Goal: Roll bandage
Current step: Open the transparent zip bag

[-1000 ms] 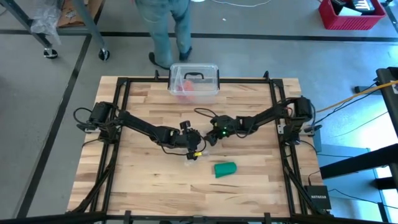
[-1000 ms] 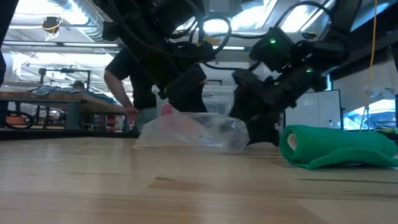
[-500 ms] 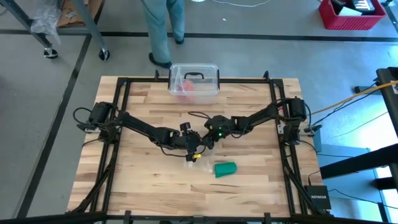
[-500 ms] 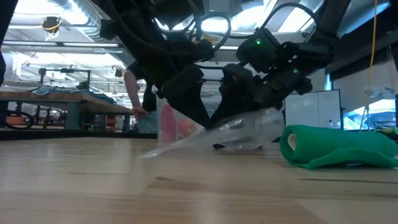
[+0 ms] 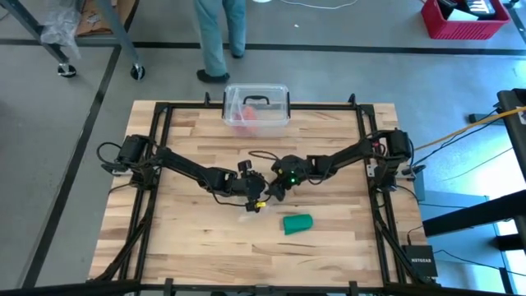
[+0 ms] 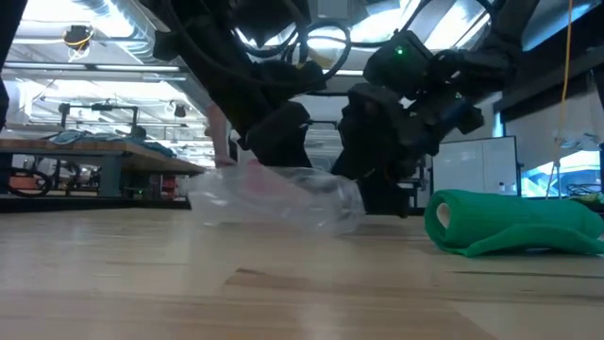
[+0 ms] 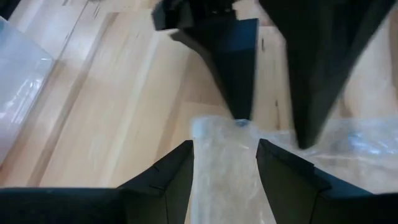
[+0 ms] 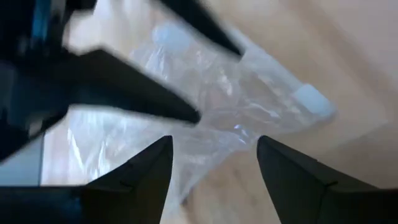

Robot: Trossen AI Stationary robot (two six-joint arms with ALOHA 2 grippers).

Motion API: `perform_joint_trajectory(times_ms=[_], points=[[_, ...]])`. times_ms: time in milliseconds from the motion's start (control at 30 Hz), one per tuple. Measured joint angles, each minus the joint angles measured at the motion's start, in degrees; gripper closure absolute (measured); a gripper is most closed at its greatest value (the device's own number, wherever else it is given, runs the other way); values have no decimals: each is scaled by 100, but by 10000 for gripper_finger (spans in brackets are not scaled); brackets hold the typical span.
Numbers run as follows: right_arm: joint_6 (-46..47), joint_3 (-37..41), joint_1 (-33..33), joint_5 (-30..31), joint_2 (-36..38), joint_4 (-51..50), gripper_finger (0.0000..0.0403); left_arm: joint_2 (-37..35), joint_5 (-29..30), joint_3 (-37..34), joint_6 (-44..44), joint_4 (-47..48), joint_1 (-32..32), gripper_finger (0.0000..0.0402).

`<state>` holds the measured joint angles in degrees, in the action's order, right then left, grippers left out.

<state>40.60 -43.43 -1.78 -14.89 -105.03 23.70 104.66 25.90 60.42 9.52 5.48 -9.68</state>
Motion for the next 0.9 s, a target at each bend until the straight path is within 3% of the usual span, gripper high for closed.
perform_joint_trajectory(times_ms=[167,367,467,667,900], points=[[2,-8,-5,137,0,-4,166,0,-19,-2,-62,21,-10,236],[2,-8,-7,136,4,-38,166,-307,174,391,-65,1185,-199,236],[2,-8,-7,135,4,-37,166,-422,153,438,128,1119,-248,236],[49,-8,-6,150,5,-21,166,-117,-539,153,355,756,-171,236],[252,-18,-2,360,-93,65,166,286,-592,92,90,159,-4,236]])
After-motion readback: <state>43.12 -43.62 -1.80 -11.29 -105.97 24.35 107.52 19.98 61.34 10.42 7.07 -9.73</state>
